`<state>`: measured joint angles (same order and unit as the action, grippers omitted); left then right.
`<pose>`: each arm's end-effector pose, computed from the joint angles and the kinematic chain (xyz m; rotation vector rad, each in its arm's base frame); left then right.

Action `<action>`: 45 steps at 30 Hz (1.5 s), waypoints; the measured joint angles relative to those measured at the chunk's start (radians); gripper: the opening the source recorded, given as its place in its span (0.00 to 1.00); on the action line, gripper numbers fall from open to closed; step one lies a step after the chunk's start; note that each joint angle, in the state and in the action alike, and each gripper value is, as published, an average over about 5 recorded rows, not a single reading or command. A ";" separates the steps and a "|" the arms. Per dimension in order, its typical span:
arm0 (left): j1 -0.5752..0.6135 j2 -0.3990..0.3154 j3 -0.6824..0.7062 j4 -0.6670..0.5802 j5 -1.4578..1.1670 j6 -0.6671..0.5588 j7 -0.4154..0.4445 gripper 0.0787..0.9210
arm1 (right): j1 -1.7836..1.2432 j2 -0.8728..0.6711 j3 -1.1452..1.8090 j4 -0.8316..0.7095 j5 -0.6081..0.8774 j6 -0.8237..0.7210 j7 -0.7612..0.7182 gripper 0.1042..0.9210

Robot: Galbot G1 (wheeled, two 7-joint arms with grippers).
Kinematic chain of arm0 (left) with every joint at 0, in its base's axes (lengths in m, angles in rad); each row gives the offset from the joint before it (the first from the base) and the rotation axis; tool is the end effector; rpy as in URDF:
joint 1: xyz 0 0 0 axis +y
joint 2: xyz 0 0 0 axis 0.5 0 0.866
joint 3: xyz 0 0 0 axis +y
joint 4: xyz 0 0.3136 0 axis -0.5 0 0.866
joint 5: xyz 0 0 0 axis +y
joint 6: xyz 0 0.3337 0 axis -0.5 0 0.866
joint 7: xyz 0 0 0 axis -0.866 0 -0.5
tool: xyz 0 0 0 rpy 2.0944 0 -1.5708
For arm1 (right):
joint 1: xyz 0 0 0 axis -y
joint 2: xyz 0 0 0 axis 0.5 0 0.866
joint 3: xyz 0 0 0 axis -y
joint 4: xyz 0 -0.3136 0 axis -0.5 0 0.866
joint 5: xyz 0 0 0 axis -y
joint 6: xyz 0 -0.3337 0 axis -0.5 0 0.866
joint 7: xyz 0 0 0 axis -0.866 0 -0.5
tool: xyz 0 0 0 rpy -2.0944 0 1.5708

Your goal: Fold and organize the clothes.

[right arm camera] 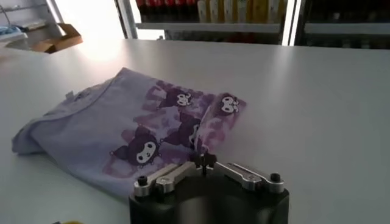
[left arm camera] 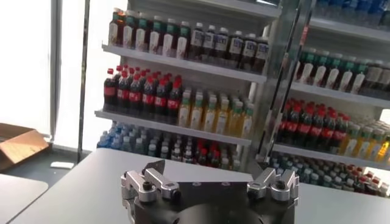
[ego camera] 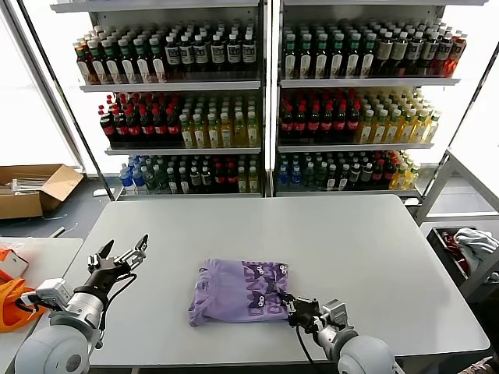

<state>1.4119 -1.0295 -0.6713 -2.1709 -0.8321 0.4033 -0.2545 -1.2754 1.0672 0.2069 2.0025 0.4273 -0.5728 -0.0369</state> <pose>0.2237 0.0992 -0.1779 -0.0271 -2.8958 0.2932 0.2358 -0.0013 -0.2580 0.6636 -2.5136 0.1025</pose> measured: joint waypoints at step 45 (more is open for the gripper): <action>0.057 -0.059 -0.003 -0.027 0.019 0.017 0.007 0.88 | 0.310 0.201 -0.311 -0.221 -0.014 0.065 0.249 0.88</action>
<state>1.4692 -1.0888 -0.6746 -2.1976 -0.8127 0.4208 -0.2475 -0.9650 1.2680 -0.1045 1.7811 0.4134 -0.5077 0.2117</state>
